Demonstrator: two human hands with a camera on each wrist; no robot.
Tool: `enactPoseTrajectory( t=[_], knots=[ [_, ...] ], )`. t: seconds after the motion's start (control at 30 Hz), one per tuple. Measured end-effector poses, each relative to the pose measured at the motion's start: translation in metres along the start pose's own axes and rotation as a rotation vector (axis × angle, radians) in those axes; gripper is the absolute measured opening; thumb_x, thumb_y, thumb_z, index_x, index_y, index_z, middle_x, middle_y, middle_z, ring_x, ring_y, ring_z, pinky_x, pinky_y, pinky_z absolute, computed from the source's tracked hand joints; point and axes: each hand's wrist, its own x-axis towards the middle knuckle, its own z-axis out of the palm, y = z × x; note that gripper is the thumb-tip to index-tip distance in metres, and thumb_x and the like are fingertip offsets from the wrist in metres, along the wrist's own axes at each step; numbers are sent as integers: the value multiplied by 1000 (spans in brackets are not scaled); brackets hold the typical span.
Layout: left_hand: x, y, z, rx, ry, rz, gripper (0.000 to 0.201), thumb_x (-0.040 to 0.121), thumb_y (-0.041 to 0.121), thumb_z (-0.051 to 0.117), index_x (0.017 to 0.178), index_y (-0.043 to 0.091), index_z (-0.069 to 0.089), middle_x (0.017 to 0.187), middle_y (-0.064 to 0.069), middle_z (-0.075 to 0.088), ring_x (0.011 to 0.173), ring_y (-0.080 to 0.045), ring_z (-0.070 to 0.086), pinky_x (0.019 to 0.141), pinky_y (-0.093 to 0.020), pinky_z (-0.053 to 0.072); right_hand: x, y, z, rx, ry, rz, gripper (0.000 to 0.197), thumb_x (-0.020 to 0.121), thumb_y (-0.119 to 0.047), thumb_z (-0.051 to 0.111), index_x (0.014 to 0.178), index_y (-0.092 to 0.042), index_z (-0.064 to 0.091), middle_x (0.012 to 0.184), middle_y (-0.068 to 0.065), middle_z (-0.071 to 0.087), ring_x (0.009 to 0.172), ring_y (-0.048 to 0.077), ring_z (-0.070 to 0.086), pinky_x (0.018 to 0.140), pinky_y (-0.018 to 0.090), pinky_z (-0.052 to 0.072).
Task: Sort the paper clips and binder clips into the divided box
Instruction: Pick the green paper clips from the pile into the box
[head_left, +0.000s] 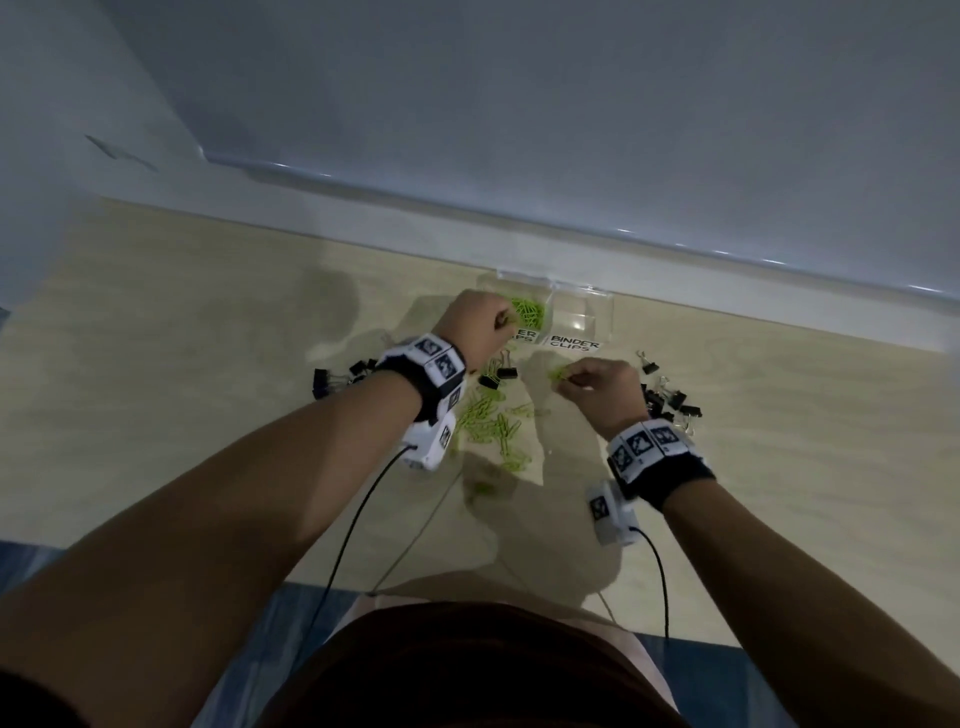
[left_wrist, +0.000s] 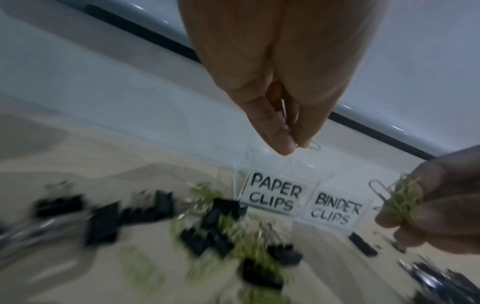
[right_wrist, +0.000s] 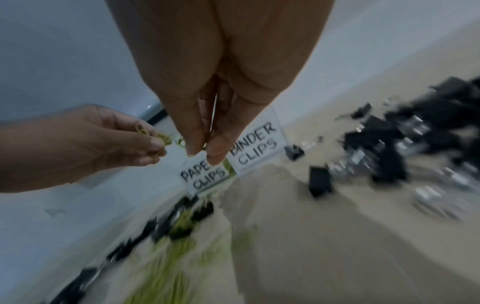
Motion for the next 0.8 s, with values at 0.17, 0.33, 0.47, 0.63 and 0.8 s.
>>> enactPoseTrajectory(
  t=[0.17,0.33,0.47,0.63,0.8],
  knots=[
    [36,13,-4,96,-17,-38,15,88,13,62,97,3,68,94,-13,69,84,-24,65,82,-34,54,45,-43,-10,-93,109,-140,8,75,-14,74,83,-12,73,77,1,70,73,15,65,75,24,54],
    [7,-13,-7,157,-1,-12,26,88,14,59,113,5,64,108,-13,63,98,-28,60,88,-36,48,73,-64,7,-270,31,-156,23,78,-13,69,102,-12,70,97,7,72,86,16,65,82,22,50],
    [-48,-56,-3,211,-163,-38,24,86,16,62,109,9,63,101,-6,56,89,-22,55,86,-37,47,48,-50,19,-385,0,-295,25,82,-9,63,106,-11,67,106,9,68,91,21,64,85,33,53],
    [-103,-95,19,274,-414,-57,53,89,17,59,139,18,39,132,-8,37,115,-24,46,100,-31,40,1,-20,46,-539,-375,-359,34,81,-23,65,114,-23,61,115,1,57,102,18,54,89,37,50],
    [-96,-82,35,328,-272,-58,30,94,38,49,119,21,49,108,-2,51,90,-17,50,77,-33,42,-20,-14,68,-739,-471,-383,74,75,-27,73,139,-21,38,131,6,36,116,27,34,97,39,43]
  ],
)
